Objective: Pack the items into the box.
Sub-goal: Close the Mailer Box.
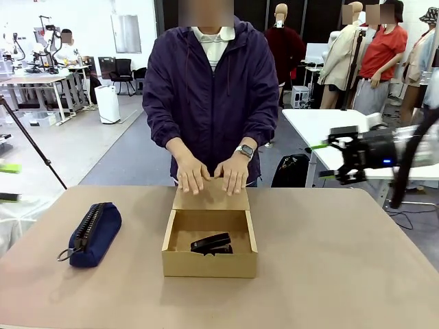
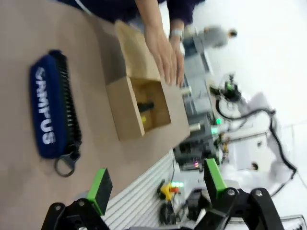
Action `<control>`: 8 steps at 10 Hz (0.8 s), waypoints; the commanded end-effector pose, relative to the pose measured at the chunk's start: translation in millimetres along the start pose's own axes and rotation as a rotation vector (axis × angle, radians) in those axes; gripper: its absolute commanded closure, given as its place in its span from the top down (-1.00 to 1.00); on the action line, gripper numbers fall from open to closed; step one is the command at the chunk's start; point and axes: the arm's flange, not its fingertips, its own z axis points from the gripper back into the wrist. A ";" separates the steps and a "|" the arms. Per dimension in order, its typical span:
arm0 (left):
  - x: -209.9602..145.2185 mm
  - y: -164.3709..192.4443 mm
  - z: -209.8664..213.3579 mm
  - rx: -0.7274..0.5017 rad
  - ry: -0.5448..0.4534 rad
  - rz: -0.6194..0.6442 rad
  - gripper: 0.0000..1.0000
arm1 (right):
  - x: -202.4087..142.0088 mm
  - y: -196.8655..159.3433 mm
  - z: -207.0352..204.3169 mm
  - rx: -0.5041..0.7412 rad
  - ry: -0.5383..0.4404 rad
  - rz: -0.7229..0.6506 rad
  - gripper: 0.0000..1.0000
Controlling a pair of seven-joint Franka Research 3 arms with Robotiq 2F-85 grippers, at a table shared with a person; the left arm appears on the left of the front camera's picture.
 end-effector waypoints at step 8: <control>29.3 19.4 -76.9 -0.041 0.177 0.003 1.00 | 40.1 -34.9 -70.0 -0.101 0.130 -0.016 1.00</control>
